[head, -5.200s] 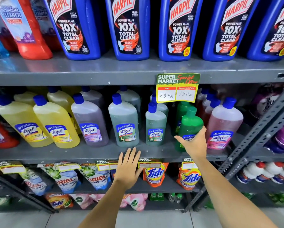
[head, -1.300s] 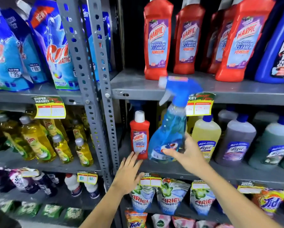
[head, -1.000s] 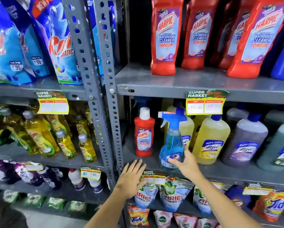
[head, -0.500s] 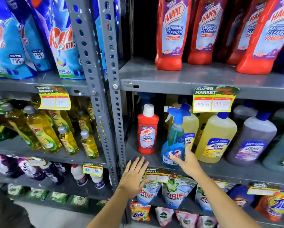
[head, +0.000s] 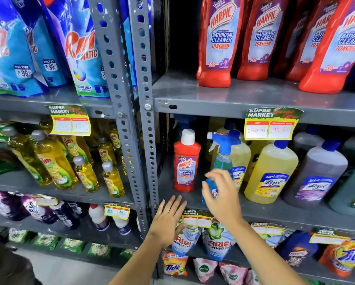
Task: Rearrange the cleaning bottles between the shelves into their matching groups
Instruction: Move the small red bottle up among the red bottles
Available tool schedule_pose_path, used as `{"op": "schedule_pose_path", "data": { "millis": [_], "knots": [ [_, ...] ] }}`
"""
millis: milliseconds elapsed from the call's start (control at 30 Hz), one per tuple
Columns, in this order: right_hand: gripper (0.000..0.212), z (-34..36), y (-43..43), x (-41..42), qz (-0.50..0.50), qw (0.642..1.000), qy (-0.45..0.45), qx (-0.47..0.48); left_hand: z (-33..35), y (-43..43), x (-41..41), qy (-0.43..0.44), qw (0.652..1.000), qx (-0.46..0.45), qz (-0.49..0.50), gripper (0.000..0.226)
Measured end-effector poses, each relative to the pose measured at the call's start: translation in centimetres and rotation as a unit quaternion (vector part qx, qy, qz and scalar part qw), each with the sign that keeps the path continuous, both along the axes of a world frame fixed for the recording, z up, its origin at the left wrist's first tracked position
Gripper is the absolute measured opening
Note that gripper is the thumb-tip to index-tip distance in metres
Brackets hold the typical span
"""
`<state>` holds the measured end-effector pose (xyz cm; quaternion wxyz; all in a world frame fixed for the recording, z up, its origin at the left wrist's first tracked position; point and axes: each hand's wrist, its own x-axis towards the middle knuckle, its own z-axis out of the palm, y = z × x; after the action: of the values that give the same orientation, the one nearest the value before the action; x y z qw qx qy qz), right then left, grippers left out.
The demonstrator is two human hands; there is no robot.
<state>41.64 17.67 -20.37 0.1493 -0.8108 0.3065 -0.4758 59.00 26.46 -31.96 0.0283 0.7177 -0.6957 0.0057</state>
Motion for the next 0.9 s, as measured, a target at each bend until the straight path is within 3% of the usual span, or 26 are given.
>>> {"op": "schedule_pose_path", "data": {
  "millis": [67,133,233,300,533,733,900],
  "knots": [
    [0.040,1.4,0.2,2.5,0.025,0.998,0.035,0.036,0.0,-0.1,0.0,0.008,1.000,-0.001,0.002,0.067],
    [0.058,1.7,0.3,5.0,0.018,0.991,0.011,0.134,-0.2,-0.1,-0.1,-0.010,1.000,0.003,0.007,0.066],
    [0.066,1.6,-0.3,8.2,-0.009,0.940,-0.040,0.338,-0.5,0.0,0.1,-0.019,1.000,0.001,0.006,0.065],
    [0.069,1.3,-1.4,9.4,-0.035,0.918,-0.057,0.392,-0.5,0.1,0.2,-0.019,1.000,-0.002,-0.001,0.065],
    [0.056,0.3,-4.4,10.7,-0.066,0.900,-0.065,0.425,-0.5,0.1,0.2,-0.037,0.999,0.027,0.005,0.078],
    [0.043,1.5,-2.2,8.2,-0.064,0.939,-0.026,0.338,-0.2,0.2,0.2,-0.037,0.998,0.041,-0.008,0.080],
    [0.035,7.7,2.2,3.1,0.022,0.957,-0.130,0.260,1.3,0.2,-0.2,0.001,0.999,0.041,0.010,0.072]
  ]
}}
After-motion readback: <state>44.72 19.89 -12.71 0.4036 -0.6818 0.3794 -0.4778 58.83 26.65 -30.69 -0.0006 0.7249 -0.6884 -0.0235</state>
